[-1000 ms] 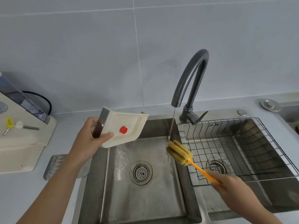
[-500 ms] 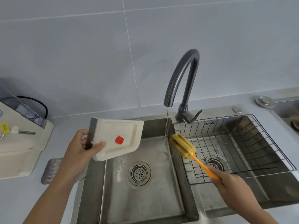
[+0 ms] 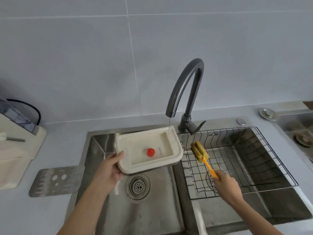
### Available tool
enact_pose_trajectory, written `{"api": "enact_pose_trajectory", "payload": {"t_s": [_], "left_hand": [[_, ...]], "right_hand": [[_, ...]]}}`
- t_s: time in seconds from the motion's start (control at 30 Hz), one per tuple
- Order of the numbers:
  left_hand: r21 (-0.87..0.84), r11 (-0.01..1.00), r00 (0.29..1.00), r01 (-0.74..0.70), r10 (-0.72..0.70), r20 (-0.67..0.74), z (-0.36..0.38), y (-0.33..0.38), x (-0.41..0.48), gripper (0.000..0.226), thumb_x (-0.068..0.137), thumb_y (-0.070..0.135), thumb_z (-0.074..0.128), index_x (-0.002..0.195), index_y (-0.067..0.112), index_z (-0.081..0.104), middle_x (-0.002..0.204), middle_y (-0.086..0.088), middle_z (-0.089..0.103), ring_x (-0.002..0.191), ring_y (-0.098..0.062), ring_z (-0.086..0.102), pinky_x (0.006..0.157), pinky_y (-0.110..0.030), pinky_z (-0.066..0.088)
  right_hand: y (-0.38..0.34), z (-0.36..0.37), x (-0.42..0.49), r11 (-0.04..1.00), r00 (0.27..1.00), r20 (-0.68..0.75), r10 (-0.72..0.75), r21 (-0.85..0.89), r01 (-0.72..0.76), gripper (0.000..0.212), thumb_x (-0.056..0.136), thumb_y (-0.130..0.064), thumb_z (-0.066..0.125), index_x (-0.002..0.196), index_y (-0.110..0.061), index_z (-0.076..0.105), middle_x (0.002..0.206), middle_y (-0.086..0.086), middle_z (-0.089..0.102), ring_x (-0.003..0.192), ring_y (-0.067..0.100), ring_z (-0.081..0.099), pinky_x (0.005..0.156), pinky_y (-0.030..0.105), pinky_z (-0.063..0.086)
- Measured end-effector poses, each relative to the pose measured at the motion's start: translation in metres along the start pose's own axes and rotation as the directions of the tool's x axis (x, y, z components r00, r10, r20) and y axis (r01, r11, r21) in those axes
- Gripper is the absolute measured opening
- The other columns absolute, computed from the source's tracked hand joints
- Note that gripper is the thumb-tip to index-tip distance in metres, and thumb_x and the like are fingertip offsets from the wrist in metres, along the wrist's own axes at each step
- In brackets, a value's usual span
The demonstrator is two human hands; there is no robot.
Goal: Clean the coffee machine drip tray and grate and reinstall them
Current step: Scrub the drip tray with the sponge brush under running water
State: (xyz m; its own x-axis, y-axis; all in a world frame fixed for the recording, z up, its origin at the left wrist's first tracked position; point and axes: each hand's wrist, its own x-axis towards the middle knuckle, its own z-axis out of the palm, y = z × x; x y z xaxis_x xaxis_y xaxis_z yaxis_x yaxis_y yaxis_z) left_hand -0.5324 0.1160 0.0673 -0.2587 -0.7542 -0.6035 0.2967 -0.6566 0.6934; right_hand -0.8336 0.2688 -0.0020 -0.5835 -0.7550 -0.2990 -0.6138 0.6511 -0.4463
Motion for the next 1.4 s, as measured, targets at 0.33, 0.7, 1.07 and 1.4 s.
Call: {"api": "enact_pose_trajectory", "payload": {"t_s": [0.33,0.7,1.07,1.4], "left_hand": [[-0.092,0.996,0.997,-0.018,0.024,0.070,0.013,-0.002,0.014,0.062,0.037,0.025,0.088,0.090,0.008,0.060,0.067,-0.003,0.075,0.061,-0.016,0.071,0.050,-0.028,0.058],[-0.018,0.998,0.998,-0.062,0.062,0.030,0.013,0.003,0.016,0.012,0.089,0.011,0.047,0.089,0.007,0.058,0.085,-0.009,0.064,0.077,-0.023,0.060,0.045,-0.025,0.054],[0.055,0.995,0.996,-0.081,0.080,0.027,0.013,0.010,0.020,0.012,0.088,0.013,0.049,0.087,0.009,0.060,0.083,-0.007,0.065,0.075,-0.023,0.061,0.054,-0.031,0.050],[0.030,0.997,0.998,-0.066,0.066,0.006,0.015,0.010,0.016,0.011,0.087,0.010,0.051,0.087,0.007,0.061,0.080,-0.008,0.069,0.081,-0.025,0.060,0.070,-0.037,0.045]], "right_hand": [[-0.002,0.033,0.019,0.992,0.977,0.207,0.055,-0.121,-0.030,0.033,0.094,-0.022,0.037,0.124,-0.013,0.046,0.087,0.003,0.063,0.080,0.021,0.062,0.072,0.036,0.053],[-0.130,-0.075,0.054,0.704,0.961,0.275,-0.044,0.691,-0.165,0.055,0.096,-0.028,0.036,0.143,-0.006,0.020,0.153,0.014,0.019,0.140,0.028,0.017,0.114,0.043,0.014],[-0.155,-0.081,0.070,0.229,0.942,0.328,0.076,0.913,-0.337,0.079,0.091,-0.039,0.044,0.147,-0.009,-0.003,0.156,0.012,-0.002,0.143,0.025,0.009,0.115,0.037,0.012],[-0.174,-0.092,0.071,0.247,0.940,0.336,0.057,0.908,-0.339,0.077,0.090,-0.042,0.044,0.147,-0.013,0.002,0.156,0.011,0.006,0.141,0.025,0.018,0.110,0.034,0.024]]}}
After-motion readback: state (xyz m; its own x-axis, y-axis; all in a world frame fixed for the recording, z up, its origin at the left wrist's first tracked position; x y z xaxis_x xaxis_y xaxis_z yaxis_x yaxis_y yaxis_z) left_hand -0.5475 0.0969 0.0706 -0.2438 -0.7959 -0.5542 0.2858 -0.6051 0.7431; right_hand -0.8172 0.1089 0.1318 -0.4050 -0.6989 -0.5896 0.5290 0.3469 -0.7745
